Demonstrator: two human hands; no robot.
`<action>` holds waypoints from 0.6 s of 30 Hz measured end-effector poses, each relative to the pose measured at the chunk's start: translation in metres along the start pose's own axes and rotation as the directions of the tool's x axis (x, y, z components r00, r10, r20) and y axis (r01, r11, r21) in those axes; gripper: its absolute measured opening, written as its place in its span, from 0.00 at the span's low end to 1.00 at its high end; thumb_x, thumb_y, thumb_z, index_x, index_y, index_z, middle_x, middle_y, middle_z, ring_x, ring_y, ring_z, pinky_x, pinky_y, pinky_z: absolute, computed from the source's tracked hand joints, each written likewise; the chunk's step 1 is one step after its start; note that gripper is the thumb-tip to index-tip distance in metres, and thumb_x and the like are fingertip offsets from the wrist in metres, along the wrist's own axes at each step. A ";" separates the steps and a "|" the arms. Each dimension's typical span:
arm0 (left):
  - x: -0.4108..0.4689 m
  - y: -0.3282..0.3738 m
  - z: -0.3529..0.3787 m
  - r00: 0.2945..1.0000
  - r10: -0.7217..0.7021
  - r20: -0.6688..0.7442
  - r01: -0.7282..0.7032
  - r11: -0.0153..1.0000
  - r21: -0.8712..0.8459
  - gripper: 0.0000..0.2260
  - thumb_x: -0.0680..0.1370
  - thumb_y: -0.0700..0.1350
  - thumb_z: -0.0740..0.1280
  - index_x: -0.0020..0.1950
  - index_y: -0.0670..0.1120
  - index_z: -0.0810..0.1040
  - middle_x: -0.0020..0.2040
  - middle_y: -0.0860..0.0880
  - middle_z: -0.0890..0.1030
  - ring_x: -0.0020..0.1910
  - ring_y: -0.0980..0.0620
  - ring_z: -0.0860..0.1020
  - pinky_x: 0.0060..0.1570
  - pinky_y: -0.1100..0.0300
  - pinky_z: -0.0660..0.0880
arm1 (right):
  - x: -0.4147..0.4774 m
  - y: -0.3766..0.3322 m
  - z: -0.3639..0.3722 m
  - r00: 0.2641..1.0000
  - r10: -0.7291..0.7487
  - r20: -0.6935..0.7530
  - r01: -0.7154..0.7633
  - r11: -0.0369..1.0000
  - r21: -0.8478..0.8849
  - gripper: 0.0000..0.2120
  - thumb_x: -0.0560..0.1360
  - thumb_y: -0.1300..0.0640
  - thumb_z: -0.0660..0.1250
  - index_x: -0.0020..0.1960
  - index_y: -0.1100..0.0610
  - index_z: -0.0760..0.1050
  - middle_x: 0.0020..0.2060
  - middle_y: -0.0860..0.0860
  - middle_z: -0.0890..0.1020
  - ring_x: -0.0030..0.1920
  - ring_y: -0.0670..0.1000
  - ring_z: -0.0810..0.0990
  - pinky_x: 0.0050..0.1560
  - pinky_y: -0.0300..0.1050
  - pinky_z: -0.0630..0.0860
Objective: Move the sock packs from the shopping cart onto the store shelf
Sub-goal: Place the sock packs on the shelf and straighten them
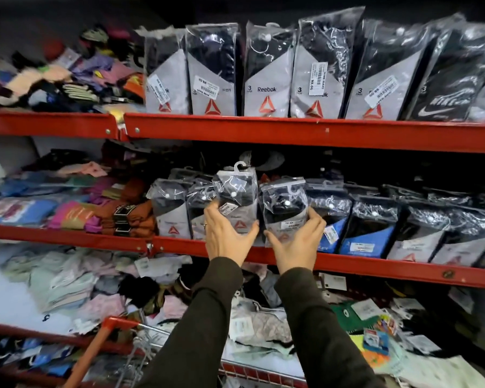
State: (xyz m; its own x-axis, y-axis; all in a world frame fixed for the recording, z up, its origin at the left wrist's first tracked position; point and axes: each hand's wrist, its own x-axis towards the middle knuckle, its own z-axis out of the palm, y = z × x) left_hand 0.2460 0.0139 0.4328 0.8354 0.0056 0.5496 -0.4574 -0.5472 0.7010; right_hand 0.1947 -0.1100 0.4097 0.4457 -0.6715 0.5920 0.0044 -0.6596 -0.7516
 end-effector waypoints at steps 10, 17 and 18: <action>-0.001 -0.015 0.013 0.995 0.002 0.102 -0.017 0.990 0.143 0.42 0.68 0.61 0.76 0.72 0.42 0.63 0.69 0.42 0.66 0.63 0.42 0.77 0.59 0.53 0.76 | 0.001 0.006 0.015 0.997 0.057 -0.059 -0.069 0.970 -0.234 0.48 0.61 0.45 0.83 0.70 0.63 0.64 0.63 0.57 0.71 0.63 0.58 0.72 0.64 0.53 0.73; 0.006 -0.016 0.020 0.993 0.003 0.116 -0.009 0.998 0.058 0.41 0.70 0.58 0.77 0.73 0.40 0.62 0.70 0.42 0.65 0.63 0.43 0.77 0.60 0.53 0.77 | 0.001 0.000 0.024 0.990 0.112 -0.081 -0.123 0.982 -0.145 0.48 0.61 0.49 0.84 0.71 0.63 0.63 0.66 0.57 0.69 0.62 0.59 0.71 0.63 0.52 0.72; 0.006 -0.017 0.022 0.993 -0.006 0.119 0.000 0.999 0.050 0.41 0.70 0.58 0.77 0.73 0.40 0.62 0.70 0.42 0.65 0.63 0.43 0.77 0.60 0.53 0.77 | 0.001 0.000 0.025 0.990 0.114 -0.079 -0.124 0.982 -0.145 0.47 0.61 0.49 0.84 0.71 0.62 0.63 0.66 0.57 0.70 0.62 0.59 0.71 0.63 0.52 0.73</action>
State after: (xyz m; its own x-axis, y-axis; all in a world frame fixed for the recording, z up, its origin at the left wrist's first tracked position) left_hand 0.2661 0.0045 0.4141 0.8684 -0.0903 0.4877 -0.4415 -0.5886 0.6772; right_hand 0.2178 -0.1025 0.4034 0.3711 -0.7667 0.5239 -0.1812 -0.6132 -0.7689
